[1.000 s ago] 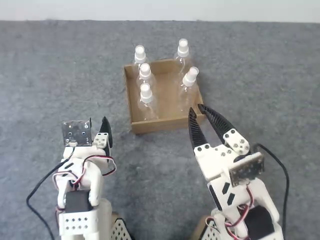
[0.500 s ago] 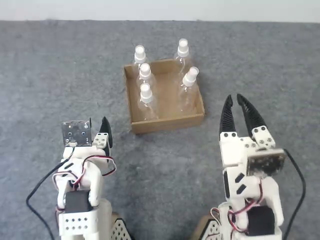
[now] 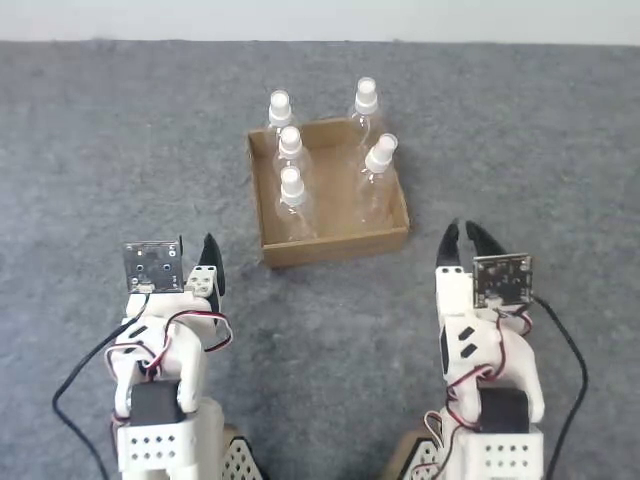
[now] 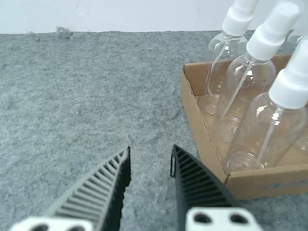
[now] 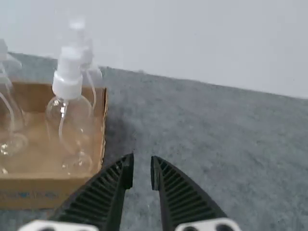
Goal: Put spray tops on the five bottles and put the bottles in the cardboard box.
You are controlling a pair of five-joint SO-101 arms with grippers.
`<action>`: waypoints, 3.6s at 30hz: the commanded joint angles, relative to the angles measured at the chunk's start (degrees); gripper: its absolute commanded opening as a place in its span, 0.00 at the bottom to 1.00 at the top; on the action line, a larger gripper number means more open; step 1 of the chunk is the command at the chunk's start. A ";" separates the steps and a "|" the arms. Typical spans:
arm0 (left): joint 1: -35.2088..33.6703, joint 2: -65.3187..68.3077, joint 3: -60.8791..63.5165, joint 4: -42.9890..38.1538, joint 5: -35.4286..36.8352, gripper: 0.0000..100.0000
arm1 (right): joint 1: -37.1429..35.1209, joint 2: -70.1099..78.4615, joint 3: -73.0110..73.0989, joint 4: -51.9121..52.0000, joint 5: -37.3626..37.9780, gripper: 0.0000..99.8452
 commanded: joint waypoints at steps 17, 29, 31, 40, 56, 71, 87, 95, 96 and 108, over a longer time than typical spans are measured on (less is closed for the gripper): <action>-0.44 -1.05 -0.40 -1.67 -0.44 0.13 | -10.42 -0.84 4.40 18.68 0.62 0.02; -0.44 -1.05 -0.40 -1.67 -0.44 0.13 | -11.12 -0.66 4.40 27.47 0.53 0.02; -0.44 -1.05 -0.40 -1.67 -0.44 0.13 | -11.03 -0.22 4.40 28.70 0.53 0.02; -0.09 -1.05 -0.31 -1.67 -0.44 0.13 | -11.12 -0.22 4.48 35.91 -8.44 0.02; -1.49 -1.05 4.00 0.35 -0.26 0.13 | -11.21 -0.66 4.48 37.32 -8.35 0.02; -2.99 -1.05 4.00 18.99 -0.18 0.13 | -11.38 -0.75 4.48 38.73 -8.35 0.02; -2.55 -1.05 4.00 18.99 0.00 0.13 | -11.38 -0.75 4.48 38.73 -8.35 0.02; -2.55 -1.05 4.00 18.99 0.00 0.13 | -11.38 -0.75 4.48 38.73 -8.35 0.02; -2.55 -1.05 4.00 18.99 0.00 0.13 | -11.38 -0.75 4.48 38.73 -8.35 0.02; -2.55 -1.05 4.00 18.99 0.00 0.13 | -11.38 -0.75 4.48 38.73 -8.35 0.02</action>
